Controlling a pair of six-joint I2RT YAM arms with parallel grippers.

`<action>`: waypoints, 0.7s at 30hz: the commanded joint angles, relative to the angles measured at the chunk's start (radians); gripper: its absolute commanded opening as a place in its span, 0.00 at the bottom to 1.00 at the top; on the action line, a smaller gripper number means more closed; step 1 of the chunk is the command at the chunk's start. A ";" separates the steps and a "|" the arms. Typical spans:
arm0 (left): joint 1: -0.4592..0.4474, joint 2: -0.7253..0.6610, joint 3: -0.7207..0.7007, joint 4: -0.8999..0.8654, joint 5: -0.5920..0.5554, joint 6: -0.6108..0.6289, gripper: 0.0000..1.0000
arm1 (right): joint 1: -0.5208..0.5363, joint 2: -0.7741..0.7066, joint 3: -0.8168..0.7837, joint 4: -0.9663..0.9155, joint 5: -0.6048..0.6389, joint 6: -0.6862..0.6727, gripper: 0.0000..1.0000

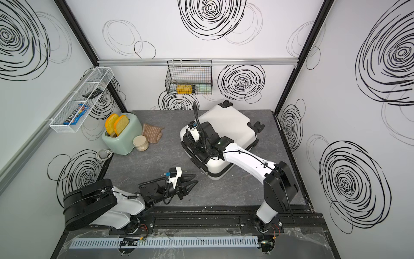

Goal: Open the suitcase zippers
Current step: Unzip the zipper on the suitcase, then place the suitcase at the center of the board.

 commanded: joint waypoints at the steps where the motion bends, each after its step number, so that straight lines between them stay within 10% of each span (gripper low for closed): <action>1: 0.015 -0.102 0.008 -0.108 -0.063 0.048 0.52 | 0.003 -0.111 0.012 0.092 -0.251 -0.384 0.00; 6: 0.069 -0.301 0.069 -0.497 -0.017 0.161 0.63 | 0.000 -0.104 0.061 -0.116 -0.360 -0.732 0.00; 11: 0.166 -0.464 0.143 -0.812 0.077 0.259 0.65 | 0.002 -0.120 0.033 -0.076 -0.394 -0.742 0.02; 16: 0.264 -0.525 0.295 -1.191 0.266 0.442 0.65 | -0.016 -0.234 -0.092 0.121 -0.369 -0.650 0.43; 21: 0.319 -0.489 0.480 -1.528 0.343 0.667 0.67 | -0.087 -0.370 -0.204 0.221 -0.378 -0.545 0.58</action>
